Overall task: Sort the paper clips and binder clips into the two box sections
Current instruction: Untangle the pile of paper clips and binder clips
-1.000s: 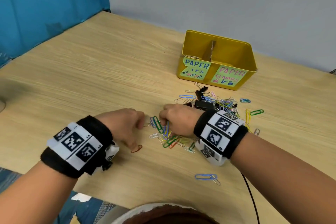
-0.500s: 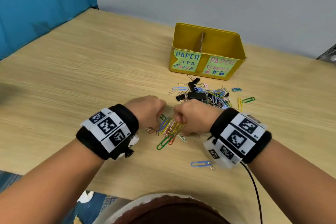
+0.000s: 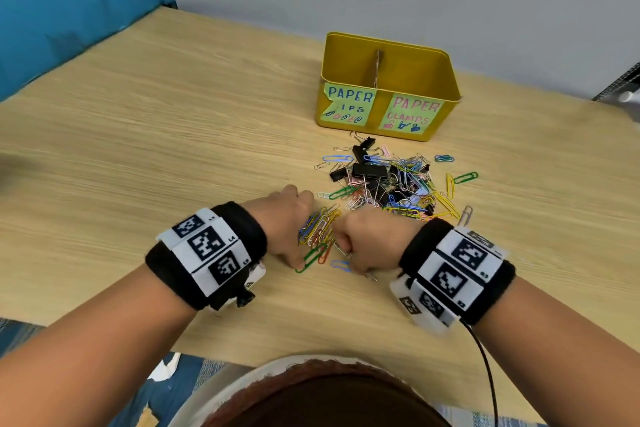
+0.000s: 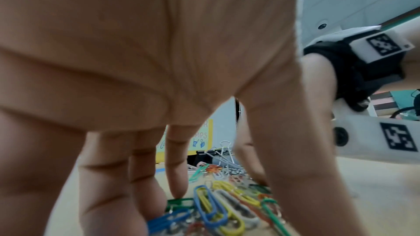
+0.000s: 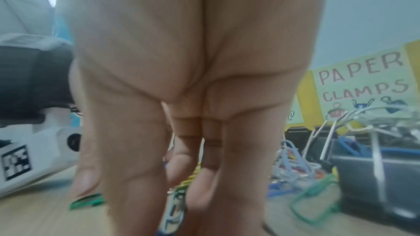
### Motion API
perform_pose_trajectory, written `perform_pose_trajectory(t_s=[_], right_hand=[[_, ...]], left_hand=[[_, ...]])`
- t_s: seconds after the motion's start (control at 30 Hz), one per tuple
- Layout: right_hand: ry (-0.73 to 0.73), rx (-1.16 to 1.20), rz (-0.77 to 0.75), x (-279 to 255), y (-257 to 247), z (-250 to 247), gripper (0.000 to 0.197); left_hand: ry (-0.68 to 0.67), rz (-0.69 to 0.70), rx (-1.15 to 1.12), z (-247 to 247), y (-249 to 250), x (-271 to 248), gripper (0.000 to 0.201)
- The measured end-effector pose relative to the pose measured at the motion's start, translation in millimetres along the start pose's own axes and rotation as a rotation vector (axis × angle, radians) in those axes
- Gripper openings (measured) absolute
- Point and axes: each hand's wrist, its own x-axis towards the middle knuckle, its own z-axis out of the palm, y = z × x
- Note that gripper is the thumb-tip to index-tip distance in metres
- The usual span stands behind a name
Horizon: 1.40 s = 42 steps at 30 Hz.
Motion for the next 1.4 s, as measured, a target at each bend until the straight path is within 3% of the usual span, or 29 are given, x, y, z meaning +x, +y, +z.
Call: perform_pose_trajectory(t_s=[0.17,0.23,0.37,0.43,0.6,0.73,0.83,1.0,1.1,1.2,1.4], right_hand=[[0.258,0.148,-0.023,13.8,3.4,-8.9,0.024],[0.297,0.180,0.005,11.0,8.1,-11.6,0.027],[0.136,0.105,0.064,10.2,4.1,-4.3,0.085],[0.149,0.043,0.057,14.7,-3.5,1.2,0.090],[0.209,0.115,0.042,27.1,0.9,-3.9,0.064],[0.293,0.139,0.012,30.0,6.2,-4.0,0.033],[0.318,0.129,-0.008,28.8,3.8,-2.6,0.031],[0.366,0.129,0.011,32.7,10.2,-3.5,0.026],[0.375,0.281,0.072,31.5,18.9,-9.6,0.023],[0.366,0.551,0.104,34.2,32.2,-14.8,0.005],[0.381,1.191,0.047,36.1,48.8,-39.0,0.006]], left_hand=[[0.011,0.001,-0.025,-0.2,-3.5,-0.8,0.079],[0.045,-0.024,-0.005,-2.4,-8.9,-3.4,0.082],[0.033,-0.076,0.016,0.0,-5.1,-6.6,0.095],[0.041,-0.085,0.049,3.4,4.3,-5.1,0.096],[0.054,-0.094,0.077,7.1,11.3,2.4,0.081],[0.064,-0.047,-0.009,5.4,6.4,6.8,0.048],[0.097,-0.023,-0.047,4.4,5.4,9.6,0.032],[0.106,-0.074,-0.103,-7.7,-2.8,16.4,0.030],[0.070,-0.112,-0.344,-12.9,-15.3,23.2,0.032],[0.049,-0.128,-0.593,-18.0,-30.8,30.3,0.021],[0.107,-0.018,-1.013,-46.5,-40.9,32.7,0.024]])
